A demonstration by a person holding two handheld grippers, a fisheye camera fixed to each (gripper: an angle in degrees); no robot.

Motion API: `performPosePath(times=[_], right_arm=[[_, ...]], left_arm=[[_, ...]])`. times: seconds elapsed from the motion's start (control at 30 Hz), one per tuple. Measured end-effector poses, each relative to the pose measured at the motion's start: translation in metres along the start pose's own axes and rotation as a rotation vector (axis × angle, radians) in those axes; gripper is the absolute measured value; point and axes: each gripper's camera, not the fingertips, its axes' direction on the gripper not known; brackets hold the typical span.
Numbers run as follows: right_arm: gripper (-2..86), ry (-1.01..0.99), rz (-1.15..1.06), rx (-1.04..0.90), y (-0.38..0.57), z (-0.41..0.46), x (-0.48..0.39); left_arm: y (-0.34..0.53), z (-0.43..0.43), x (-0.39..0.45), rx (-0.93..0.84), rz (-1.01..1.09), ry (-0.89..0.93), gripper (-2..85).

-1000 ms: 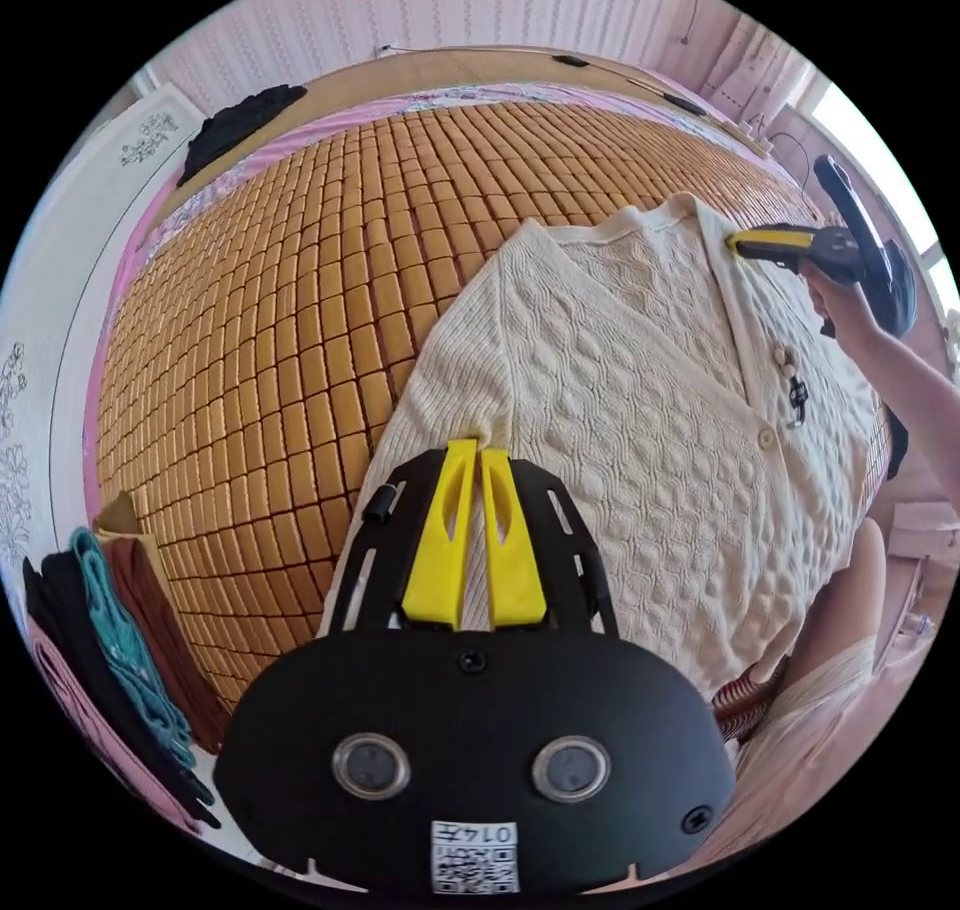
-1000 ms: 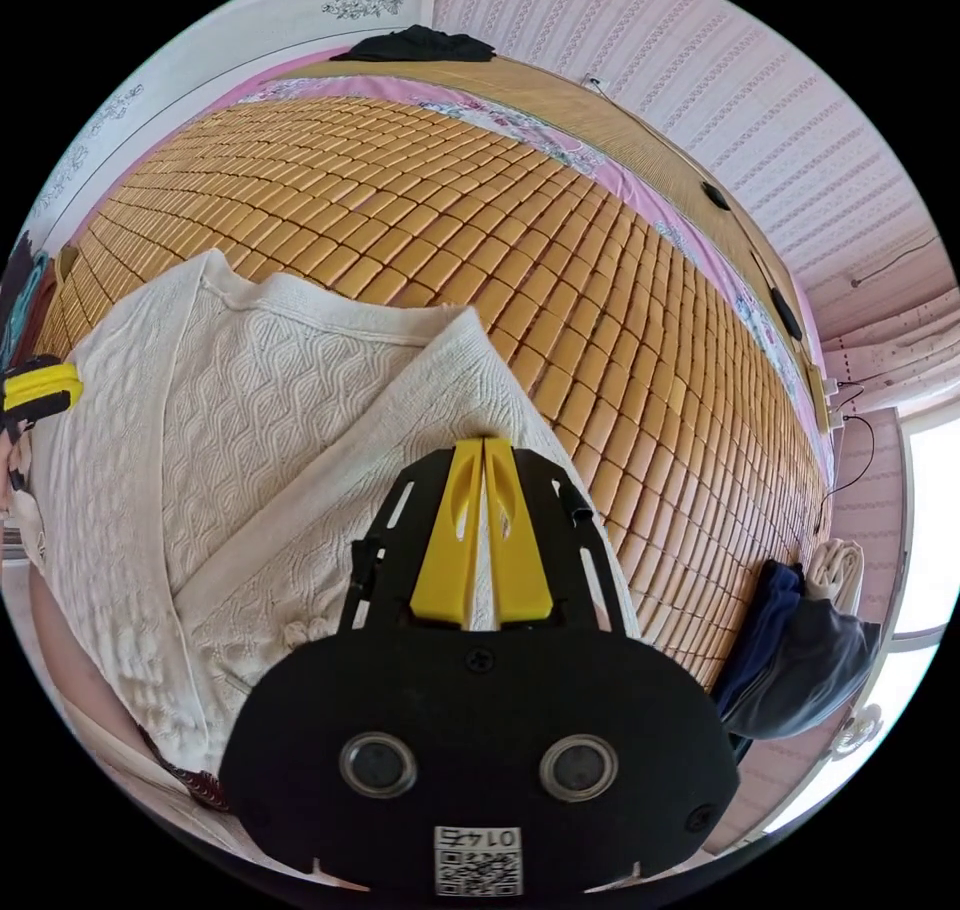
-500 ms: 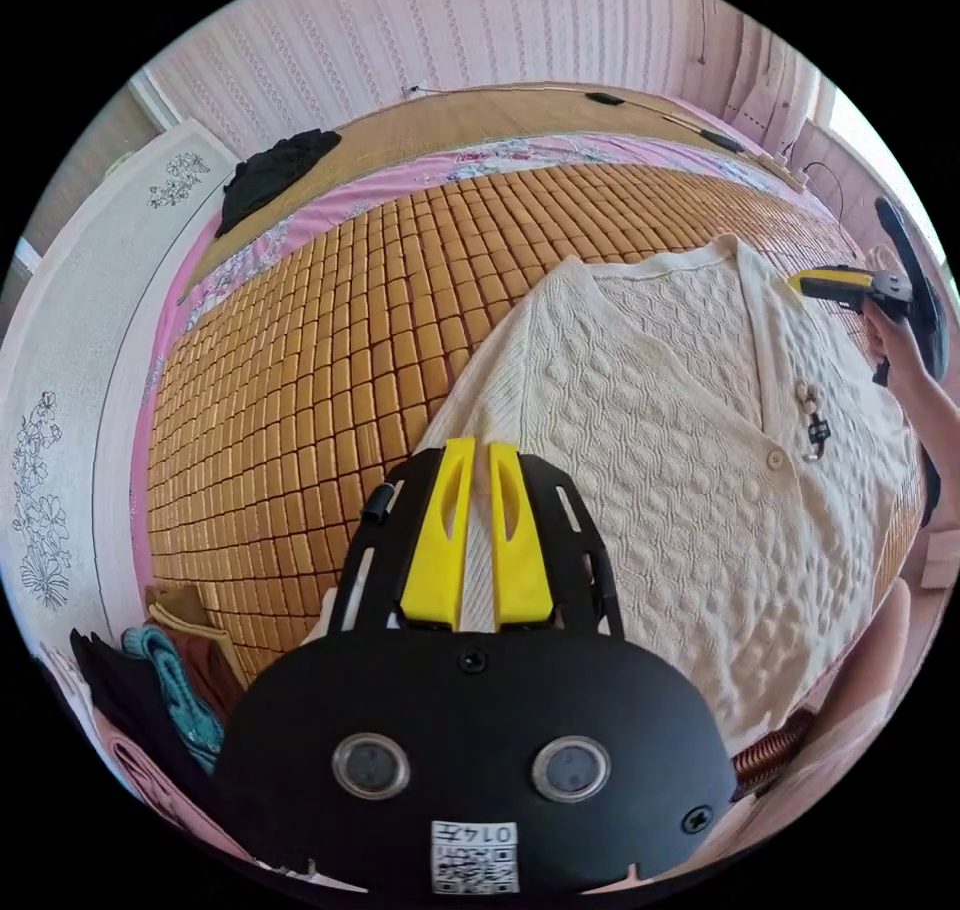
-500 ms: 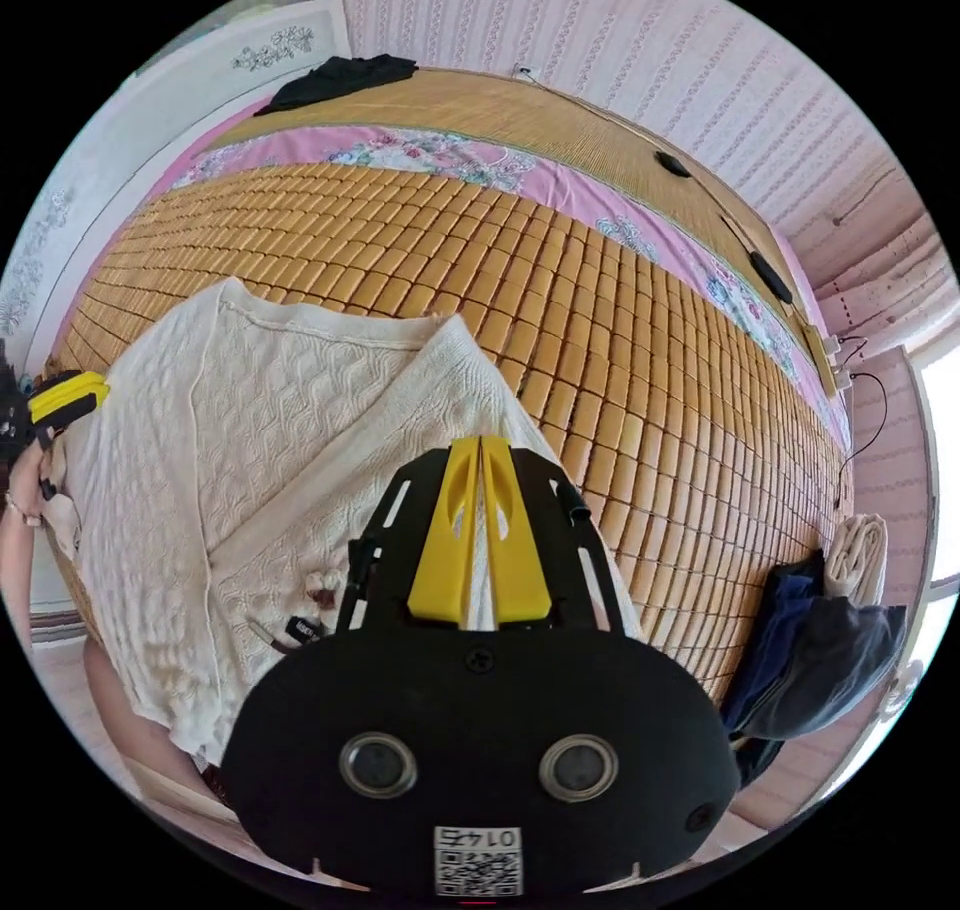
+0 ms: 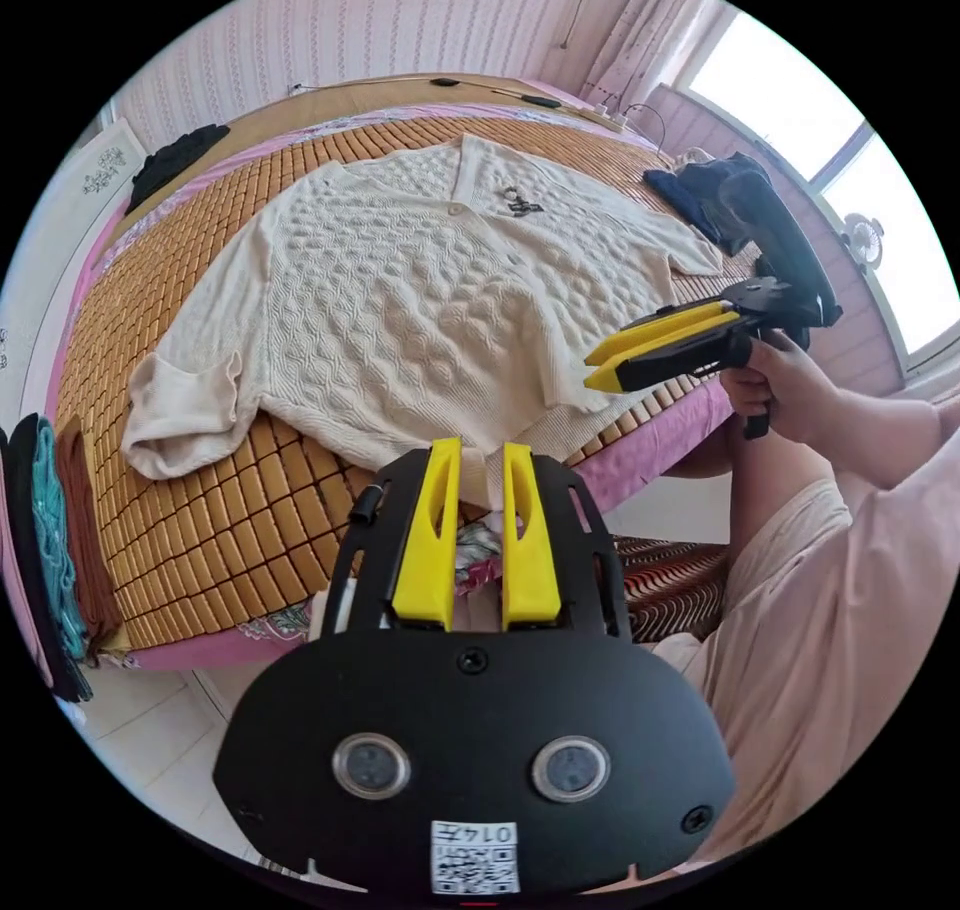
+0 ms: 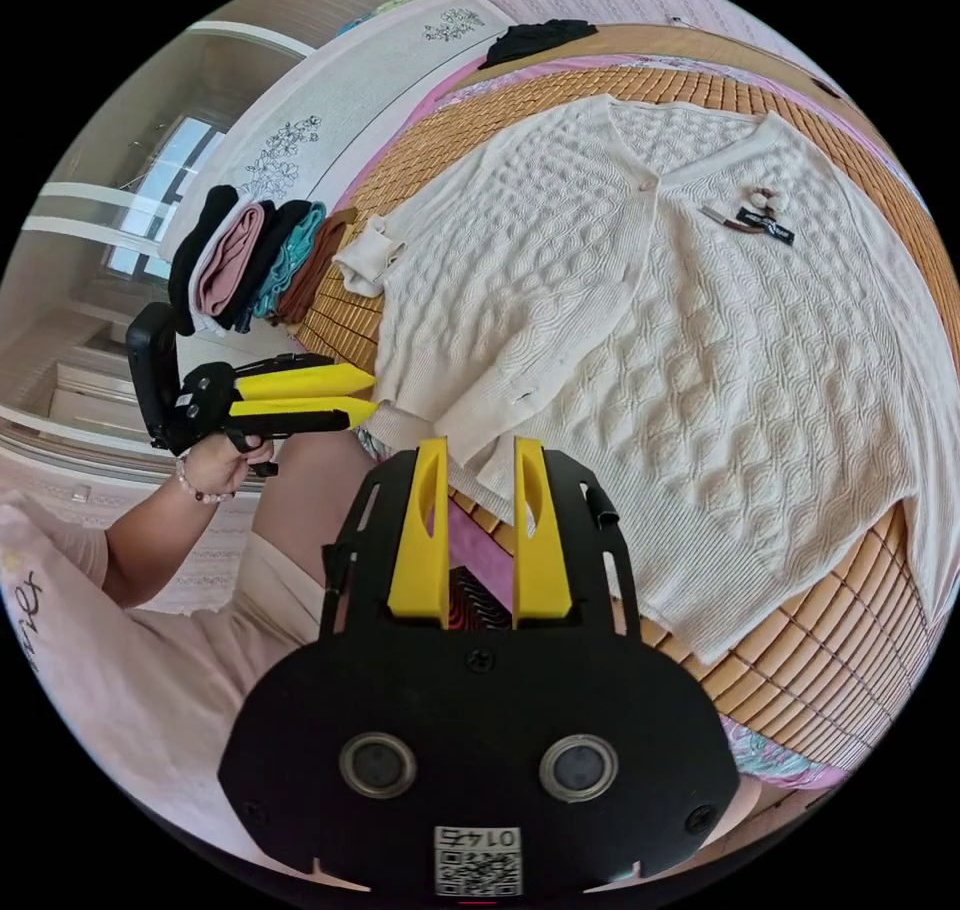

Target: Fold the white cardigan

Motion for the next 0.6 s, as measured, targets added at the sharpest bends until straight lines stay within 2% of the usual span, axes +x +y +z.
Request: performPosePath(times=[0.1,0.2,0.3,0.43,0.5,0.57,0.6], right_arm=[[3.1,0.067,0.026,-0.079,-0.010,0.015,-0.003],[0.7,0.105,0.052,-0.067,-0.001,0.001,-0.004],[0.5,0.135,0.043,-0.038,0.017,-0.024,-0.011],[2.8,0.110,0.064,-0.035,0.021,-0.019,-0.021],[10.6,0.105,0.017,-0.050,0.014,-0.009,-0.037],[12.0,0.171,-0.042,-0.079,0.005,0.005,-0.057],[11.0,0.266,-0.077,-0.110,-0.001,0.016,-0.068]], left_arm=[[0.001,0.030,-0.002,-0.078,-0.012,-0.032,3.5],[0.007,0.023,-0.009,-0.101,-0.043,-0.027,-0.1],[0.025,0.008,-0.011,-0.042,-0.043,-0.053,-0.8],[0.036,0.016,-0.015,-0.033,-0.062,-0.034,-1.0],[0.034,0.022,-0.015,-0.034,-0.068,-0.035,-1.0],[0.032,0.026,-0.015,-0.039,-0.067,-0.045,-1.0],[0.032,0.029,-0.016,-0.043,-0.066,-0.047,-1.0]])
